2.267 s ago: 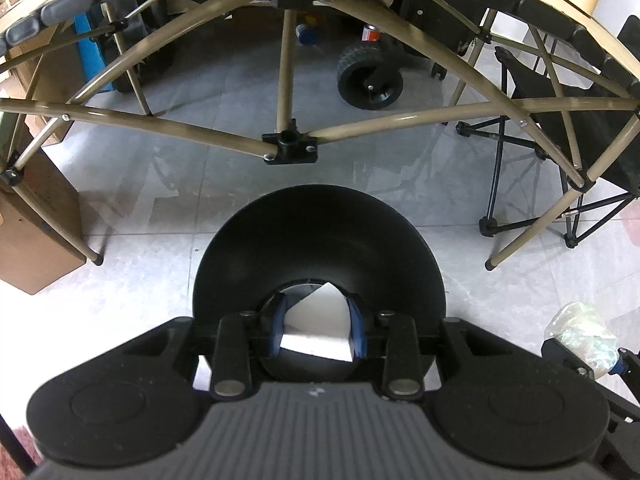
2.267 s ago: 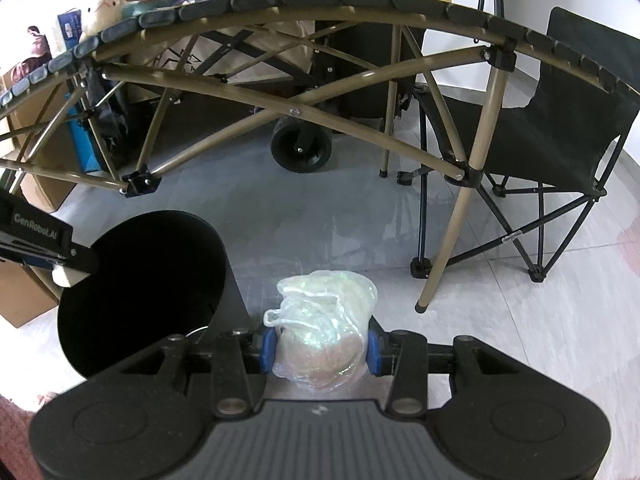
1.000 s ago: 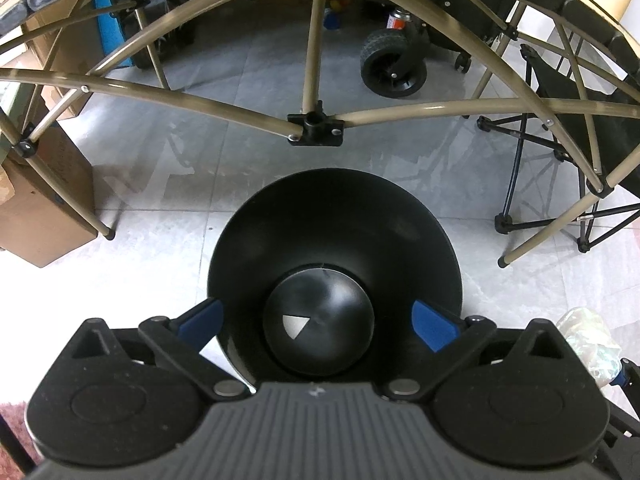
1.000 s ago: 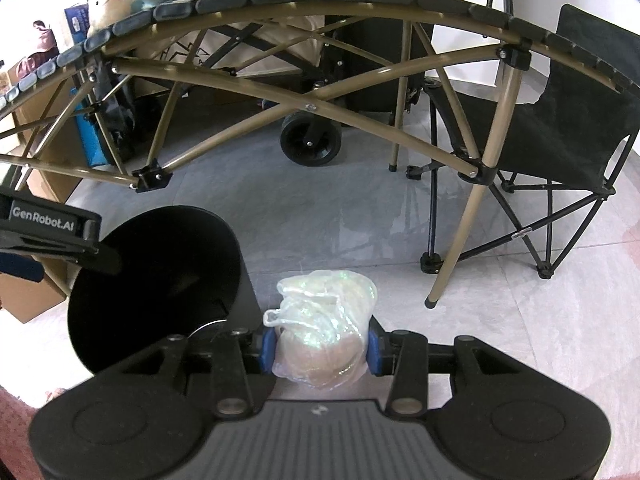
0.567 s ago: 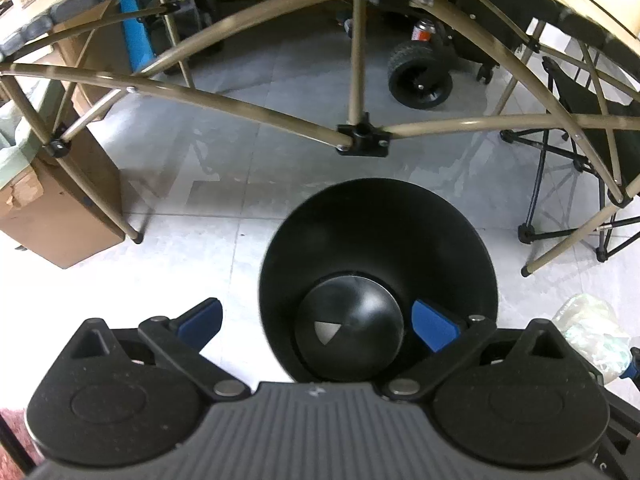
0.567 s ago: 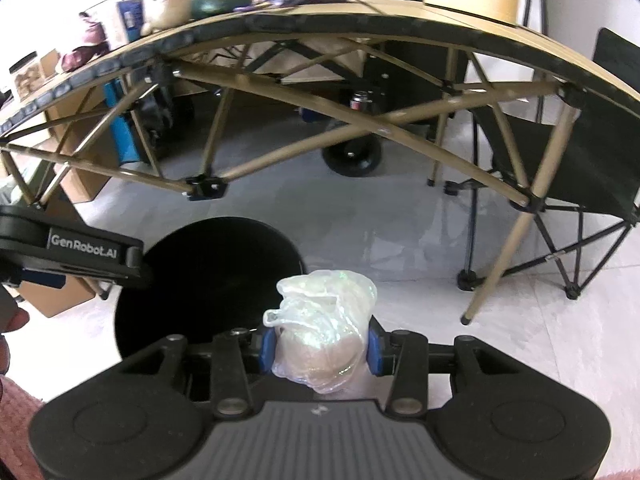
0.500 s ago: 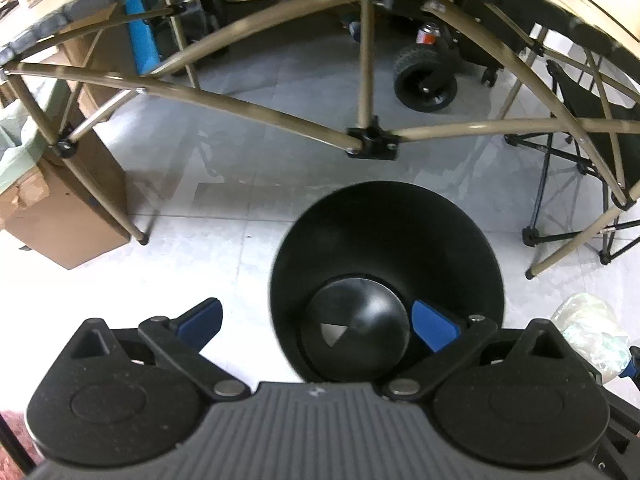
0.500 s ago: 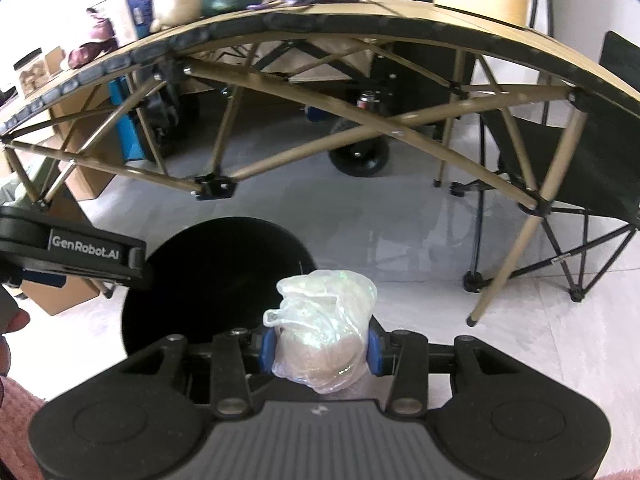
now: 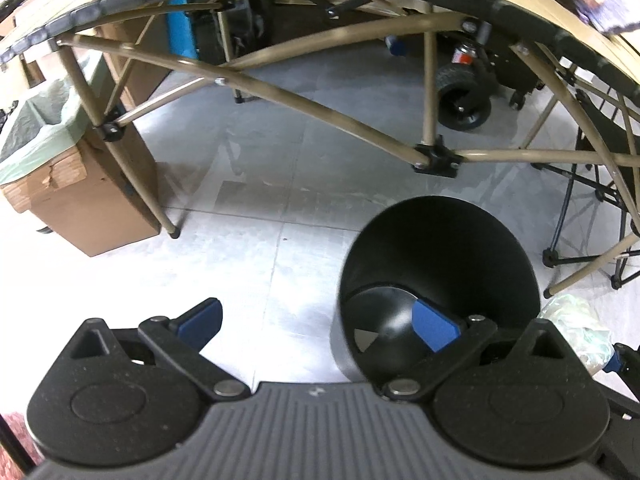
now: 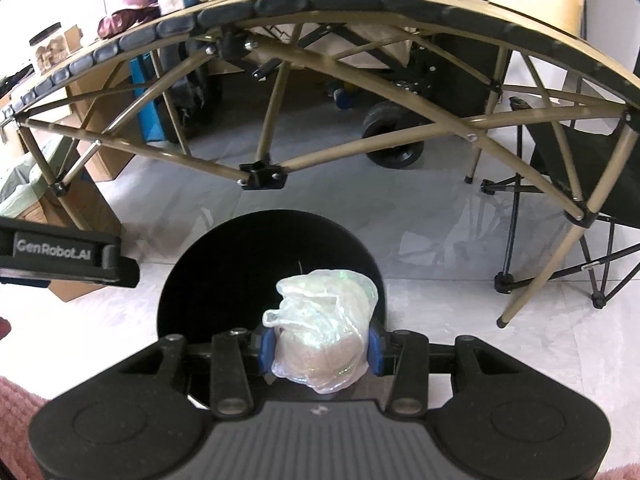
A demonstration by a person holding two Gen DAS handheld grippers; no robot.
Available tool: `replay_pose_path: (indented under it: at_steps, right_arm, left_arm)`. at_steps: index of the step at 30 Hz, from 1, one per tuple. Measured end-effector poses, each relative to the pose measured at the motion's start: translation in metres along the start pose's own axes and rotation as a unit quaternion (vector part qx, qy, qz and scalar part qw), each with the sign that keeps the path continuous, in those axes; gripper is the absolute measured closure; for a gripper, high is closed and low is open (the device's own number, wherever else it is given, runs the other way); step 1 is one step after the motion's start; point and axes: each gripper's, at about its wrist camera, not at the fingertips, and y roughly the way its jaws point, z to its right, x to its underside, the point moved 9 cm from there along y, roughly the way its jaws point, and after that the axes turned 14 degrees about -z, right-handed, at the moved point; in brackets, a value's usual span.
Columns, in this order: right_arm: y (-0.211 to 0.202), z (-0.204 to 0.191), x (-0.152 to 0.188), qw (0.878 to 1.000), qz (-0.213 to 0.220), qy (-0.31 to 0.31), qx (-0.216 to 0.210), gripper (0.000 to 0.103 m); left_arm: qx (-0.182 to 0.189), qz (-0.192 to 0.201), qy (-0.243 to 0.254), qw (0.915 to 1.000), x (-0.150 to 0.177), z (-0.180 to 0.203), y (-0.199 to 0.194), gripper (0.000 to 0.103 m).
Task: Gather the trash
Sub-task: 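Lower the plastic bag into the bin and open the right tool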
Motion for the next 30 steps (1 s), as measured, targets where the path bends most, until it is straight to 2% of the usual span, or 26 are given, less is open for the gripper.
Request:
replay_pose_path:
  at_steps: [4,13,30]
  right_arm:
    - [0.007,-0.012,-0.003,1.0,-0.016,0.004,-0.021,0.061]
    - [0.023,-0.037,-0.01,0.999,-0.039,0.006,-0.028,0.06]
    - [0.059,-0.06,-0.013,0.996,-0.085,0.009,-0.016,0.06]
  left_arm:
    - [-0.004,0.0,-0.011,0.9999,0.0,-0.016,0.0,0.0]
    - [-0.005,-0.002,-0.033,0.9994,0.004,-0.047,0.0,0.0]
    - [-0.016,-0.014,-0.068,0.9975,0.011,-0.095,0.009,0.0]
